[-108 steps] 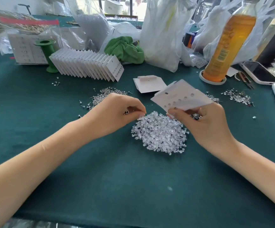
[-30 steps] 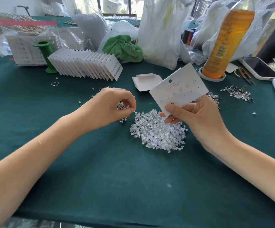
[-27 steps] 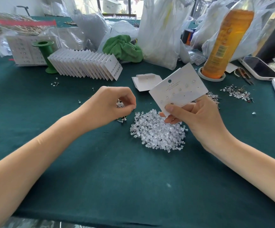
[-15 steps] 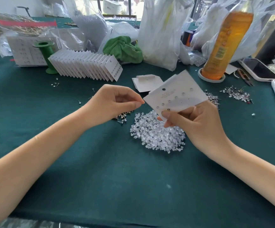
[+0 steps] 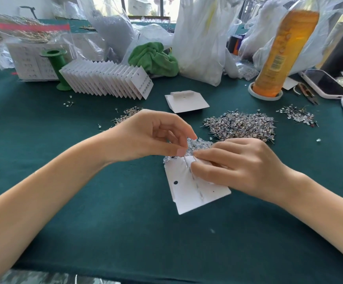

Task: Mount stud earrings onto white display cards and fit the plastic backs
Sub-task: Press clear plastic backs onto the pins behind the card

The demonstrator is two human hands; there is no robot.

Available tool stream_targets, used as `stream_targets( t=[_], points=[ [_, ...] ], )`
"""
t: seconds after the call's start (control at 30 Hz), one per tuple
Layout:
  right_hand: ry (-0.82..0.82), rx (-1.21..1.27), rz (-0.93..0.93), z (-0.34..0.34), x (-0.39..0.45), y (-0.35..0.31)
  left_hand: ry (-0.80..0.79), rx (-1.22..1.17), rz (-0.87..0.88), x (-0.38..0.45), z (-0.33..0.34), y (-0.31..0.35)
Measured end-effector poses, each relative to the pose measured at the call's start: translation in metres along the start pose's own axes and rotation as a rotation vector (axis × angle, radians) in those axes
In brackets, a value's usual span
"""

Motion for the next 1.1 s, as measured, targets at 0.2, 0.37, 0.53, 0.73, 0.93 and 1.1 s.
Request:
stream_targets(
  t=[0.2,0.37,0.53,0.73,0.93,1.1],
  points=[
    [-0.002,-0.045,-0.045,0.003,0.001,-0.005,0.014,0.053,0.009,-0.001,0.0,0.004],
    [-0.023,-0.075,-0.066,0.005,0.002,-0.009,0.018,0.103,0.014,-0.001,0.002,0.005],
    [-0.016,-0.079,-0.073,0.006,0.002,-0.013,0.004,0.172,0.005,-0.002,0.006,0.004],
    [-0.013,-0.062,-0.078,0.007,0.002,-0.015,-0.028,0.213,-0.024,-0.003,0.007,0.003],
    [-0.019,-0.066,-0.093,0.01,0.002,-0.017,-0.046,0.248,-0.056,-0.004,0.01,0.002],
    [-0.029,-0.059,-0.088,0.013,0.002,-0.018,-0.042,0.242,-0.088,-0.005,0.01,0.0]
  ],
)
Point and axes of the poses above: each hand's wrist, its own x-axis towards the middle knuckle, its own z-axis out of the palm, y = z × x, the point moved 9 cm from there along x, towards the middle knuckle, and after that the axes turned 1 degree about x, right-handed, at the moved point
